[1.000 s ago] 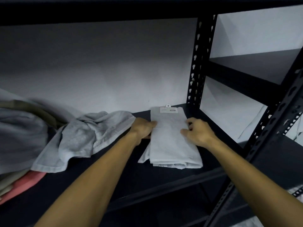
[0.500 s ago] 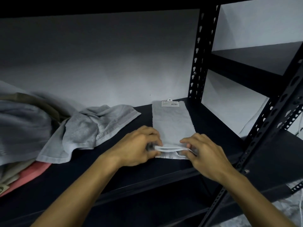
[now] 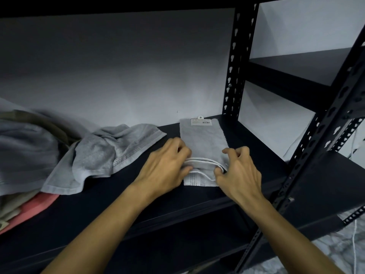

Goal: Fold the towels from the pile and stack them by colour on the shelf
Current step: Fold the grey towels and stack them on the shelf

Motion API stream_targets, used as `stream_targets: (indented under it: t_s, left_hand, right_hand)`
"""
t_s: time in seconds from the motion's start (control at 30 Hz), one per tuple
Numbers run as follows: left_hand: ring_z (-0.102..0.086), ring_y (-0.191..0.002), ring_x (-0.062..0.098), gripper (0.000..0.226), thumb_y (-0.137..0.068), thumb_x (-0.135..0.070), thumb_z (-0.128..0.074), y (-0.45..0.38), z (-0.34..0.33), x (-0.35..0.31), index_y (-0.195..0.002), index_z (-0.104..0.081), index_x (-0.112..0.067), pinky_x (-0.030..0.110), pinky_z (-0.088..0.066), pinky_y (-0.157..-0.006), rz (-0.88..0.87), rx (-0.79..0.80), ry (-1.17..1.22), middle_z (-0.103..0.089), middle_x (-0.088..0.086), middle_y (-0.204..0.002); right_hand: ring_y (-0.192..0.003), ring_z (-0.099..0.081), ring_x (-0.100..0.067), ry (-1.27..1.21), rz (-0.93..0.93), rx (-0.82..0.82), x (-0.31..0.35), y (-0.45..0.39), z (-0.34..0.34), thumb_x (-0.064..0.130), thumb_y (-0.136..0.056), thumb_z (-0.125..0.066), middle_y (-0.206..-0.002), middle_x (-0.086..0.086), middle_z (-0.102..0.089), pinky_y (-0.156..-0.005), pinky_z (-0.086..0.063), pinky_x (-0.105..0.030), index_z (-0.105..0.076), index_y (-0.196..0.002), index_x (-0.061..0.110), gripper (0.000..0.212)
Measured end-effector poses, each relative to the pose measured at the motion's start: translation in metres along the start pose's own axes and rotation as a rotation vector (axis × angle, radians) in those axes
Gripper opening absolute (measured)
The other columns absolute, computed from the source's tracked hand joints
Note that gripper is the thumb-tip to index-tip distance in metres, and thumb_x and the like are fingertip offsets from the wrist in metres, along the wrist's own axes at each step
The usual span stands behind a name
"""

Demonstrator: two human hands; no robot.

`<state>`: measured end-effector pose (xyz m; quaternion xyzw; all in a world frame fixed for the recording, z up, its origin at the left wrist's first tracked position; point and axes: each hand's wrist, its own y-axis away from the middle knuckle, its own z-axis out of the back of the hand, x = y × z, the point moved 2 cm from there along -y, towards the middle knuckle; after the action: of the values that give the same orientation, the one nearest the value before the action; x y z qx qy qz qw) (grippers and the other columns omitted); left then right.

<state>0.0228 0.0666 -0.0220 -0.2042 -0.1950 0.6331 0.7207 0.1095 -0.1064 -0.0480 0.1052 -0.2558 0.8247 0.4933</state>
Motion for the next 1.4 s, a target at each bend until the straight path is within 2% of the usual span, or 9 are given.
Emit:
stream_targets:
  t_s: [0.1, 0.17, 0.3, 0.53, 0.77, 0.9, 1.03, 1.2, 1.4]
  left_hand:
    - [-0.054, -0.085, 0.015, 0.025, -0.085, -0.032, -0.074, 0.024, 0.001, -0.011, -0.092, -0.060, -0.013, 0.024, -0.045, -0.055, -0.120, 0.001, 0.023, -0.054, 0.003, -0.103]
    - [-0.056, -0.101, 0.020, 0.019, -0.085, -0.025, -0.076, 0.041, -0.007, -0.014, -0.095, -0.067, -0.013, 0.029, -0.053, -0.071, -0.210, 0.032, -0.046, -0.058, 0.008, -0.113]
    - [-0.035, -0.140, 0.028, 0.010, -0.084, -0.019, -0.077, 0.043, -0.027, -0.006, -0.092, -0.073, -0.017, 0.041, -0.039, -0.108, -0.226, 0.140, -0.219, -0.048, 0.015, -0.143]
    - [-0.022, -0.148, 0.030, 0.008, -0.090, -0.017, -0.067, 0.036, -0.033, -0.009, -0.086, -0.073, -0.014, 0.044, -0.027, -0.115, -0.249, 0.125, -0.250, -0.043, 0.013, -0.149]
    - [-0.043, -0.135, 0.025, 0.021, -0.094, -0.019, -0.058, 0.042, -0.017, 0.005, -0.094, -0.073, -0.005, 0.035, -0.045, -0.101, -0.223, 0.018, -0.142, -0.053, 0.010, -0.136]
    - [-0.057, -0.119, 0.019, 0.025, -0.097, -0.021, -0.053, 0.044, -0.008, 0.009, -0.093, -0.071, -0.005, 0.028, -0.056, -0.076, -0.197, 0.020, -0.075, -0.059, 0.010, -0.125]
    - [-0.069, -0.088, 0.015, 0.030, -0.098, -0.023, -0.046, 0.056, -0.019, 0.009, -0.090, -0.071, -0.008, 0.025, -0.055, -0.052, -0.207, 0.106, -0.051, -0.067, 0.004, -0.109]
    - [-0.070, -0.093, 0.016, 0.017, -0.096, -0.020, -0.058, 0.059, -0.022, 0.010, -0.094, -0.070, -0.008, 0.023, -0.053, -0.047, -0.197, 0.159, -0.088, -0.062, 0.010, -0.129]
    - [-0.064, -0.069, 0.016, 0.025, -0.101, -0.017, -0.043, 0.063, -0.028, 0.013, -0.091, -0.063, -0.006, 0.029, -0.051, -0.044, -0.176, 0.214, -0.070, -0.062, 0.007, -0.105]
  right_hand:
    - [-0.097, -0.053, -0.019, -0.039, -0.007, -0.006, -0.002, -0.007, 0.002, 0.033, -0.086, -0.066, -0.119, 0.001, -0.038, -0.066, -0.039, -0.029, -0.048, -0.134, 0.020, 0.053]
    - [-0.098, -0.054, -0.018, -0.039, -0.008, -0.001, -0.003, -0.009, 0.003, 0.033, -0.086, -0.066, -0.120, 0.001, -0.039, -0.067, -0.039, -0.029, -0.049, -0.133, 0.021, 0.052]
    - [-0.107, -0.050, -0.018, 0.000, -0.004, -0.011, -0.006, 0.002, -0.002, 0.036, -0.084, -0.067, -0.122, 0.001, -0.038, -0.065, -0.039, -0.028, -0.049, -0.133, 0.022, 0.055]
    - [-0.105, -0.045, -0.023, 0.025, 0.048, -0.096, -0.009, 0.022, -0.016, 0.020, -0.068, -0.079, -0.124, -0.007, -0.040, -0.056, -0.040, -0.027, -0.052, -0.129, 0.014, 0.067]
    - [-0.107, -0.047, -0.027, 0.096, 0.114, -0.218, -0.012, -0.010, 0.021, 0.000, -0.065, -0.072, -0.126, -0.012, -0.042, -0.056, -0.047, -0.032, -0.053, -0.128, 0.009, 0.066]
    - [-0.105, -0.049, -0.026, 0.132, 0.181, -0.214, -0.011, -0.009, 0.030, 0.002, -0.065, -0.074, -0.126, -0.012, -0.044, -0.054, -0.041, -0.028, -0.055, -0.126, 0.009, 0.064]
    - [-0.083, -0.056, -0.030, 0.204, 0.241, -0.124, -0.025, 0.014, 0.006, -0.007, -0.048, -0.080, -0.103, -0.012, -0.056, -0.047, -0.040, -0.027, -0.067, -0.105, 0.005, 0.060]
    - [-0.085, -0.058, -0.029, 0.141, 0.259, -0.071, -0.027, 0.014, -0.006, -0.003, -0.047, -0.082, -0.099, -0.009, -0.058, -0.048, -0.046, -0.030, -0.068, -0.104, 0.008, 0.060]
    - [-0.085, -0.057, -0.028, 0.154, 0.282, -0.008, -0.023, 0.010, -0.007, -0.011, -0.046, -0.079, -0.102, -0.008, -0.056, -0.041, -0.039, -0.024, -0.067, -0.106, 0.009, 0.064]
